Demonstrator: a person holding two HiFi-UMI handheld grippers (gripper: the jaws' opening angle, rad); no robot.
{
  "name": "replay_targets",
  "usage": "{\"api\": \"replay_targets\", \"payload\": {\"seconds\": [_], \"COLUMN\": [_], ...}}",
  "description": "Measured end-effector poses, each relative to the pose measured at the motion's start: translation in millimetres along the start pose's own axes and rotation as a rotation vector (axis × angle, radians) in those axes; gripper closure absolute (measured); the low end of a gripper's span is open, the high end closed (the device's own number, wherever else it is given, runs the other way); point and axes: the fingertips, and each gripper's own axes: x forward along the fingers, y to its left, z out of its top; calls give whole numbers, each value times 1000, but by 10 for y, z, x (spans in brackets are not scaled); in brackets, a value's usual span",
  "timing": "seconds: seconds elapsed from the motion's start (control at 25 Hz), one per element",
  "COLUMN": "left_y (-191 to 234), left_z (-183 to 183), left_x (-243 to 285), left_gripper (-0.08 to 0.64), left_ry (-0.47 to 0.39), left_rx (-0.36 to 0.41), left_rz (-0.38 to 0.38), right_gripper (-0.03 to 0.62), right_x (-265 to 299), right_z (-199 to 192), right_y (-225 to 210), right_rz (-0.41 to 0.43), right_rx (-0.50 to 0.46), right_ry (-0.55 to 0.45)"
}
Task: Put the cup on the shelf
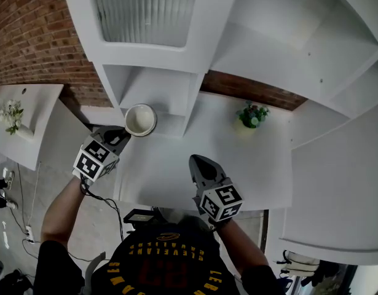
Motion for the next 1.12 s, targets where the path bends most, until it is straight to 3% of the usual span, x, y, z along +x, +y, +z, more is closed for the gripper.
{"api": "replay_targets", "payload": {"seconds": [0.24,0.4,0.72,0.88,1.12], "left_y": [194,307,579,685,780], "left_z": [299,470,646,674,647], "left_x": [248,446,772,912,1092], "left_gripper": [517,517,517,517,517], "left_ry": [-10,-16,48,98,138], "left_rx": [-13,-85,-125,-109,-149], "left_rz": [-7,-2,42,49,56], "right_gripper": [598,598,598,598,598], "right_x": [155,178,226,236,246], "right_z": [-71,-120,-45,-120,-277], "right_y": [132,57,-102,-144,-194], "right_rz": [54,80,120,130,134], "right_rx": [3,3,11,23,34], "right_ry": [20,40,28,44,72]}}
